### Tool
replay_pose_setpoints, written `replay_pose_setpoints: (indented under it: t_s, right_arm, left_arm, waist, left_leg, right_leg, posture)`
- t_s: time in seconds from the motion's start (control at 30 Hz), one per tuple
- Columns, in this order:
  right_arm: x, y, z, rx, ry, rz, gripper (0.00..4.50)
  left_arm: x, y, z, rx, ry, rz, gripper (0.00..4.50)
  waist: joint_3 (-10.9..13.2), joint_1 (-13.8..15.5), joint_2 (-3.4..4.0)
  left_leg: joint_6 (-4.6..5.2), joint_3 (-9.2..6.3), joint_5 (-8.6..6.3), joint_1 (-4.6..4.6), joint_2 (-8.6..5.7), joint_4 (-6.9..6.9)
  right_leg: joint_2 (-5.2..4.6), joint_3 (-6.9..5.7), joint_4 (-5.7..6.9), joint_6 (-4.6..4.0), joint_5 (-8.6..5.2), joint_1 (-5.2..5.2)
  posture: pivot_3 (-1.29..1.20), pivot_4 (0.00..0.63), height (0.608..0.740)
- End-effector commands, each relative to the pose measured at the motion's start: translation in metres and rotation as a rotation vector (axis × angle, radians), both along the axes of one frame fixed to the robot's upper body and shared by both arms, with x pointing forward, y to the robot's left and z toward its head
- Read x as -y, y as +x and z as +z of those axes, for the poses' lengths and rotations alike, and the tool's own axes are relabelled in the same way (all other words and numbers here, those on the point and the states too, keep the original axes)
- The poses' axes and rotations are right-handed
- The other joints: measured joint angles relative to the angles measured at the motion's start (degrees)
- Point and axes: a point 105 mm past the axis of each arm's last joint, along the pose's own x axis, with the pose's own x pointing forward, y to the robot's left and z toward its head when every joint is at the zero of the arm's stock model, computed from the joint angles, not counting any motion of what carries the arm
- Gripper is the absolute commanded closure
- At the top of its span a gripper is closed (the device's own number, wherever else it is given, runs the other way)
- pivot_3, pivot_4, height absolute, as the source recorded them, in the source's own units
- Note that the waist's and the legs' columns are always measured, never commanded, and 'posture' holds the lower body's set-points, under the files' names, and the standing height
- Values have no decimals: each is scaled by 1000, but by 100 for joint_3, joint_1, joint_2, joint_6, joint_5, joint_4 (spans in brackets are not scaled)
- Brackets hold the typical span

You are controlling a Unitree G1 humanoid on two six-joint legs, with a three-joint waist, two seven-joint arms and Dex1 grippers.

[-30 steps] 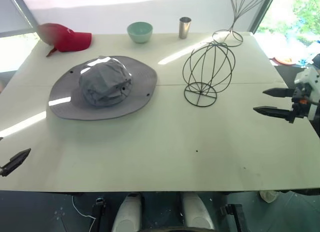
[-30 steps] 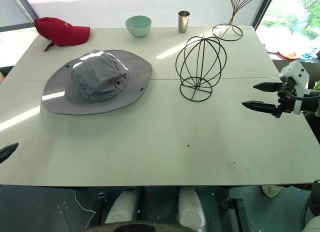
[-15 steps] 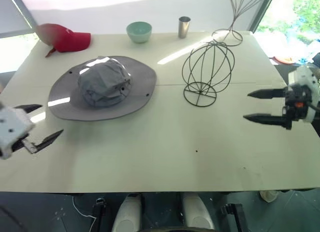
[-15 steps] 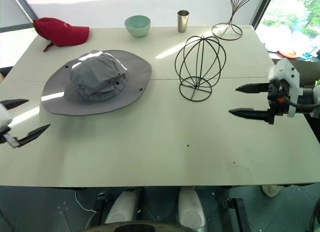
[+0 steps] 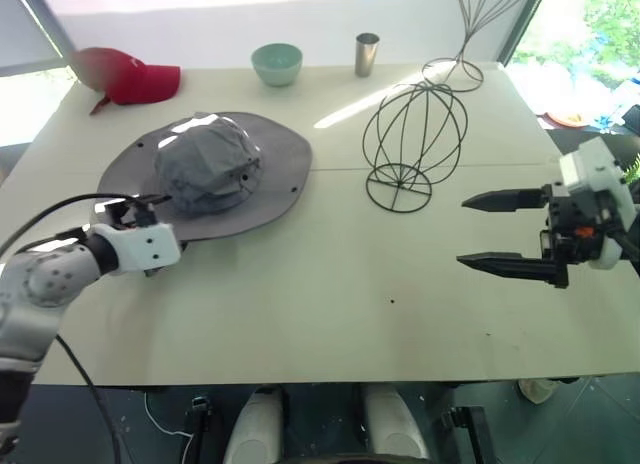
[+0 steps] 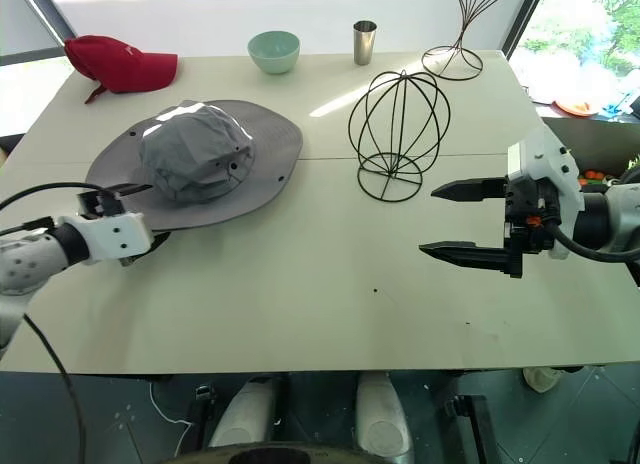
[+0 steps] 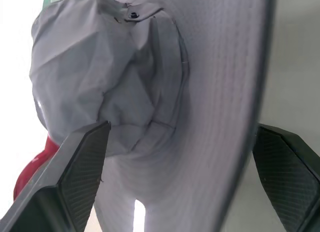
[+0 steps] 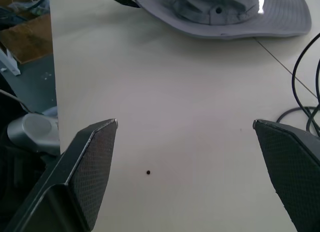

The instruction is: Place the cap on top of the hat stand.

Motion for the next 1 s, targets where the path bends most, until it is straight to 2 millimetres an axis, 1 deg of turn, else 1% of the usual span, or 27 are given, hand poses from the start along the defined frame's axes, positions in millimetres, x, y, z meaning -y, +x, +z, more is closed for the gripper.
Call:
replay_pose_setpoints:
  t_s: [0.03,0.13,0.2,0.23,0.27,0.3,0.43,0.47,0.57,0.67,0.73,0.77,0.8,0.9,0.97,1.0]
  right_arm:
    - [-6,-5,16,68,14,10,55]
    - [-9,-5,19,81,16,5,55]
    - [-10,-4,20,88,18,-2,0]
    - [-11,-4,21,90,19,-4,0]
    - [-12,-4,21,93,20,-4,0]
    - [-13,-4,22,95,20,-3,0]
    - [-15,-4,24,105,27,-13,0]
    - [-14,-4,25,108,30,-23,0]
    - [-6,1,30,88,69,-83,0]
    - [3,1,36,108,73,-118,0]
    - [14,7,42,151,63,-187,0]
    - [20,9,45,167,60,-209,0]
    - [23,9,47,175,58,-219,0]
    - [28,8,51,199,53,-234,0]
    - [33,8,55,215,59,-255,0]
    - [35,8,56,219,62,-263,0]
  left_arm:
    - [6,15,0,89,52,-2,0]
    - [14,22,-2,112,40,-15,0]
    - [18,25,-4,120,37,-25,554]
    - [19,25,-5,123,38,-29,1051]
    - [19,26,-5,128,38,-32,1363]
    - [19,27,-5,132,30,-31,1848]
    - [18,29,-4,129,-7,-15,3902]
    - [18,30,-3,124,-25,-8,4474]
    - [21,36,5,113,-126,35,4474]
    - [31,41,21,105,-260,44,4474]
    - [42,47,42,119,-342,30,4474]
    - [52,50,57,135,-380,2,4474]
    - [59,52,68,144,-403,-18,4474]
    - [85,56,102,197,-429,-103,4474]
    - [108,58,130,259,-427,-184,4474]
    - [116,58,140,281,-427,-212,4474]
  waist:
    - [-1,11,-5]
    - [-1,20,-5]
    - [-1,46,-4]
    - [-1,52,-4]
    - [-1,67,-4]
    - [-1,78,-4]
    - [-2,110,-4]
    - [-2,119,-4]
    - [-2,137,-5]
    - [-2,130,-5]
    - [-1,133,-7]
    - [0,138,-8]
    - [1,146,-10]
    - [1,130,-11]
    - [1,120,-10]
    - [1,120,-10]
  left_leg:
    - [0,-1,0,-2,0,2]
    - [0,0,0,-1,0,1]
    - [0,-1,0,-1,0,1]
    - [0,-1,0,0,0,2]
    - [0,-1,0,0,0,2]
    - [0,0,0,0,0,3]
    - [0,-1,0,0,0,6]
    - [0,-1,0,0,0,7]
    - [0,-1,0,-1,-2,11]
    - [0,-2,0,-2,-3,18]
    - [0,-2,0,-2,-4,21]
    - [0,-3,0,-2,-4,25]
    - [0,-4,0,-3,-4,31]
    - [0,-7,0,-9,-6,49]
    - [0,-6,0,-9,-6,59]
    - [0,-6,0,-9,-6,62]
  right_leg:
    - [0,0,0,2,1,0]
    - [0,2,3,3,2,-2]
    - [-1,2,6,3,2,-2]
    - [0,2,7,3,2,-2]
    - [-1,2,7,3,2,-2]
    - [-1,3,8,3,2,-3]
    - [-1,3,16,3,2,-4]
    - [-1,3,17,3,2,-4]
    - [-2,3,19,3,2,-2]
    - [-2,3,27,3,2,-2]
    - [-2,3,38,3,2,-5]
    - [-2,2,47,3,2,-7]
    - [-2,2,55,3,2,-8]
    - [-1,0,65,4,1,-9]
    - [-1,1,69,5,1,-7]
    - [-1,1,70,6,0,-7]
  posture:
    - [0,150,740]
    - [0,150,740]
    - [0,150,740]
    - [0,150,740]
    - [0,150,740]
    - [0,150,740]
    - [0,150,740]
    - [0,150,740]
    - [0,150,740]
    - [0,150,740]
    - [0,150,740]
    - [0,150,740]
    - [0,150,740]
    - [0,150,740]
    - [0,150,740]
    - [0,150,740]
